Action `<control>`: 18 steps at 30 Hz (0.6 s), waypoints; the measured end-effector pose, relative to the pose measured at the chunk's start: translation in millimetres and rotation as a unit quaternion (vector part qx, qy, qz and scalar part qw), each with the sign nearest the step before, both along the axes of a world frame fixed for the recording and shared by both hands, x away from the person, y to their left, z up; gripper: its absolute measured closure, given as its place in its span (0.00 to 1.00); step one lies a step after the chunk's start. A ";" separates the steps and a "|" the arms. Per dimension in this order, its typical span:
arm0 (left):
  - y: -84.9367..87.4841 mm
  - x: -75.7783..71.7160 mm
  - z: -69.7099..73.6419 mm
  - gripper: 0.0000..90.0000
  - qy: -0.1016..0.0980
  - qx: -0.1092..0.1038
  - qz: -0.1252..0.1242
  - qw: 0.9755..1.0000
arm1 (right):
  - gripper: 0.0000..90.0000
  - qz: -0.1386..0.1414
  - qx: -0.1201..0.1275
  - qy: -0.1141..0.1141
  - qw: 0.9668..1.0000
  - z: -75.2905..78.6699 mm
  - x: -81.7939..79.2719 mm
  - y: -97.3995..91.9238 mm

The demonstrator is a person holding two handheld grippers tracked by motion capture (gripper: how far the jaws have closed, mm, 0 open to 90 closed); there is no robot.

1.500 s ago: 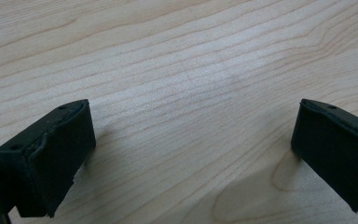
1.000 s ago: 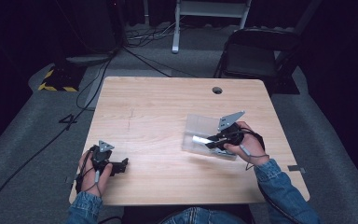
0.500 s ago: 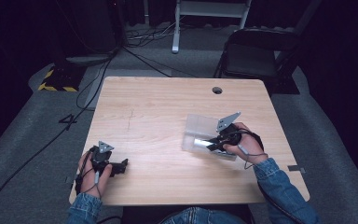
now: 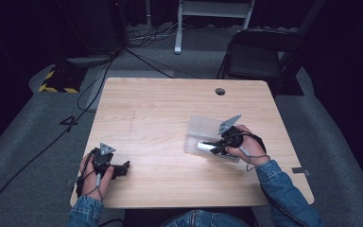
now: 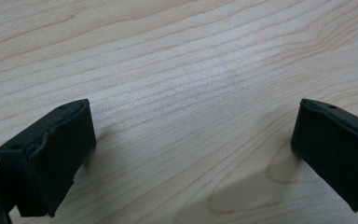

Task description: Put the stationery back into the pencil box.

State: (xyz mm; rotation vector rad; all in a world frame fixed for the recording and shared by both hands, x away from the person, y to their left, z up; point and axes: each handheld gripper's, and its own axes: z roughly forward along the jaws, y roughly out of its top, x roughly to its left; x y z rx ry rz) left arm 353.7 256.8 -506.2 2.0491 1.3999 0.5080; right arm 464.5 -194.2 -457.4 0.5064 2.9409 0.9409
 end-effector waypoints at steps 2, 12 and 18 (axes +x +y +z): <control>0.0 0.0 0.0 0.00 0.000 0.000 0.000 1.000 | 0.79 -0.001 -0.002 0.002 1.000 -1.2 0.7 0.0; 0.0 0.0 0.0 0.00 0.000 0.000 0.000 1.000 | 0.79 -0.004 -0.003 0.008 1.000 -4.7 1.8 2.8; 0.0 0.0 0.0 0.00 0.000 0.000 0.000 1.000 | 0.79 -0.002 -0.001 0.007 1.000 -4.9 3.3 3.5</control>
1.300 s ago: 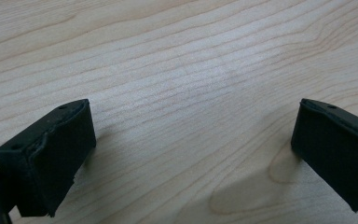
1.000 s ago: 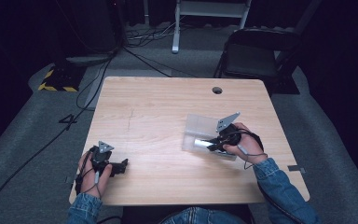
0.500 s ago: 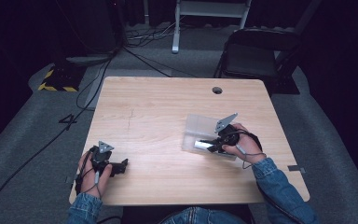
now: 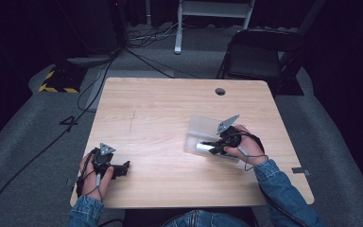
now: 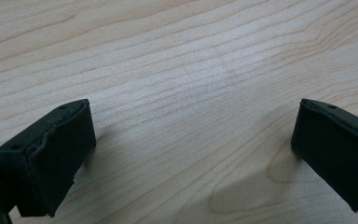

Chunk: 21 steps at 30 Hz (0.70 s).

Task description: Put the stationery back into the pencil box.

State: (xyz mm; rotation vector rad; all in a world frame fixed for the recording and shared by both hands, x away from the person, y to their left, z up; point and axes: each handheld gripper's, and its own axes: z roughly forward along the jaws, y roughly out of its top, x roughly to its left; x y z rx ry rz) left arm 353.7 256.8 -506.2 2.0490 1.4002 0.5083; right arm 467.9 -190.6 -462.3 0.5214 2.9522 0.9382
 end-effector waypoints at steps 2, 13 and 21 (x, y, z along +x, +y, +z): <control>0.0 0.0 0.0 0.00 0.000 0.000 0.000 1.000 | 0.79 -0.002 0.002 0.000 1.000 0.1 0.8 0.8; 0.0 0.0 0.0 0.00 0.000 0.000 0.000 1.000 | 0.79 -0.016 0.017 -0.012 1.000 -0.8 6.7 0.8; 0.0 0.0 0.0 0.00 0.000 0.000 0.000 1.000 | 0.79 -0.023 0.019 -0.014 0.999 0.4 10.8 0.4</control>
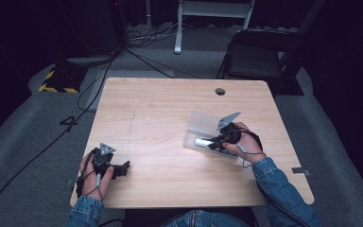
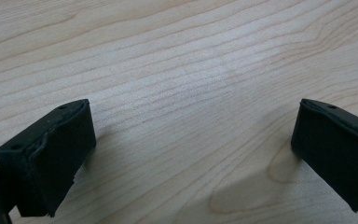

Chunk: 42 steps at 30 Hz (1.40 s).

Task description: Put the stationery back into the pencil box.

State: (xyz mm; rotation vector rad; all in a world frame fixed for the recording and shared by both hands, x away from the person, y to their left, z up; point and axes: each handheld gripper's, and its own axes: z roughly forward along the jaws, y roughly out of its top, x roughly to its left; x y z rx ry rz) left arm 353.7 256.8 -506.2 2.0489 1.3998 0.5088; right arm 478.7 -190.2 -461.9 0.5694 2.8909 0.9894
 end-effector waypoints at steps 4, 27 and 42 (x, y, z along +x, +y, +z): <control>0.1 0.1 -0.1 0.00 -0.001 0.000 0.000 1.000 | 0.79 0.000 0.000 -0.003 1.000 -2.3 2.1 2.0; 0.0 0.0 0.0 0.00 0.000 0.000 0.000 1.000 | 0.74 -0.018 0.006 -0.053 0.998 -3.3 6.4 -6.5; 0.0 0.0 0.0 0.00 0.000 -0.001 0.000 1.000 | 0.82 -0.024 0.008 -0.062 0.998 1.4 4.6 -15.1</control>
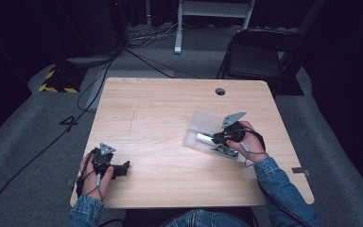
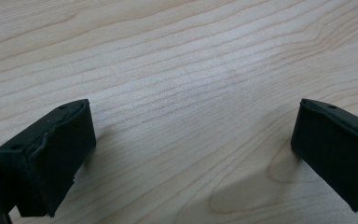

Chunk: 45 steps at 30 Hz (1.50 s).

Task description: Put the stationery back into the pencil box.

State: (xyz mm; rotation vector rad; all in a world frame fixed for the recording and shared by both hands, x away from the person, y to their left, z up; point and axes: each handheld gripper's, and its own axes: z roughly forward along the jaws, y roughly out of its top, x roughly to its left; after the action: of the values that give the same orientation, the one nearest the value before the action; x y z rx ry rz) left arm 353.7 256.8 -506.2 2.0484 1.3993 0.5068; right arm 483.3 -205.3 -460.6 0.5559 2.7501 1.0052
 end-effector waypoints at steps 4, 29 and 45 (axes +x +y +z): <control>0.0 0.0 0.0 0.00 0.000 0.000 0.000 1.000 | 0.79 -0.002 0.010 -0.007 1.000 8.2 -2.8 -3.7; 0.3 1.8 0.0 0.00 0.000 0.000 -0.002 1.000 | 0.37 -0.086 0.077 -0.033 0.993 46.5 -37.7 -59.3; 0.3 1.8 0.0 0.00 0.000 0.000 -0.002 1.000 | 0.27 -0.156 0.079 -0.017 0.984 33.2 -54.2 -112.5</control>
State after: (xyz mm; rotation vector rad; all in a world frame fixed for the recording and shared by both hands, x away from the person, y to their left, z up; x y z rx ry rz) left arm 355.5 257.1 -506.2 2.0513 1.3957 0.5047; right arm 429.0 -317.8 -427.4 0.9492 2.4619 1.1441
